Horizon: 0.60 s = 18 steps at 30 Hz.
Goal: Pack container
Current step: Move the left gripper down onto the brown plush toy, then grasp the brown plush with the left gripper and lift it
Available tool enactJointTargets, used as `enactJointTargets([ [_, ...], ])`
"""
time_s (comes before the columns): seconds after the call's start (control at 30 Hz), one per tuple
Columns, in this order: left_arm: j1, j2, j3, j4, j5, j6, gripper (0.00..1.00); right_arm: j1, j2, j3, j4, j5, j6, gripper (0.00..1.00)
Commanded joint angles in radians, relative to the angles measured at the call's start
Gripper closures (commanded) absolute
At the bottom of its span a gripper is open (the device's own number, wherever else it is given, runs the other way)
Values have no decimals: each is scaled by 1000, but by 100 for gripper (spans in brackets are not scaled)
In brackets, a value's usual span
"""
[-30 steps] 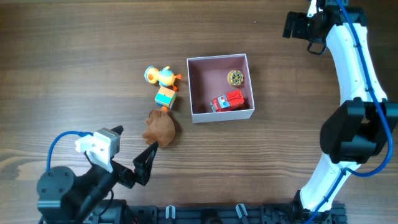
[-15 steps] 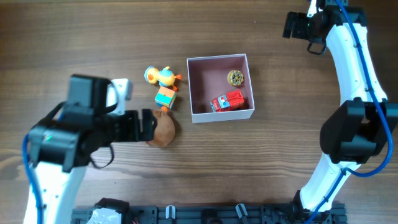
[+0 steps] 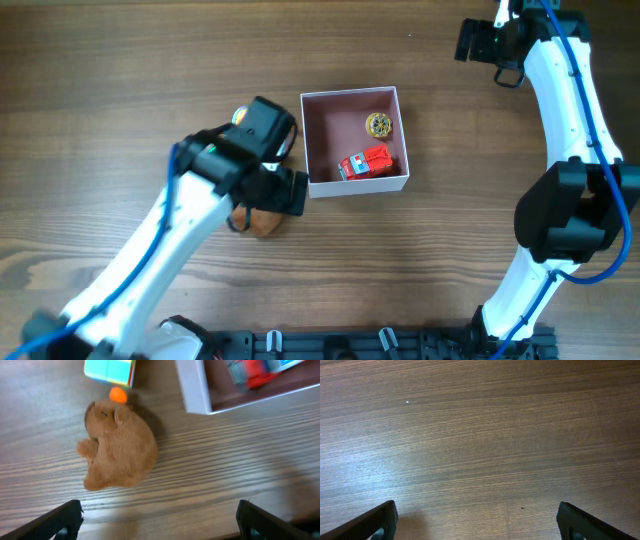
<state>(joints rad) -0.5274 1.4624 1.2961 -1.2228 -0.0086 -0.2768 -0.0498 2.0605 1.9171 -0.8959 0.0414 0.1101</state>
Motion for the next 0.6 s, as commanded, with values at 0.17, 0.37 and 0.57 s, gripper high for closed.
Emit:
enactJointTargets([
  [0.17, 135, 137, -19, 0, -31, -121, 0, -5, -22, -3, 3, -9, -5, 0],
  [0.37, 204, 137, -109, 65, -14, -68, 0, -5, -22, -3, 3, -9, -5, 0],
  [0.57, 204, 137, -206, 180, 54, -66, 0, -5, -22, -3, 3, -9, -5, 0],
])
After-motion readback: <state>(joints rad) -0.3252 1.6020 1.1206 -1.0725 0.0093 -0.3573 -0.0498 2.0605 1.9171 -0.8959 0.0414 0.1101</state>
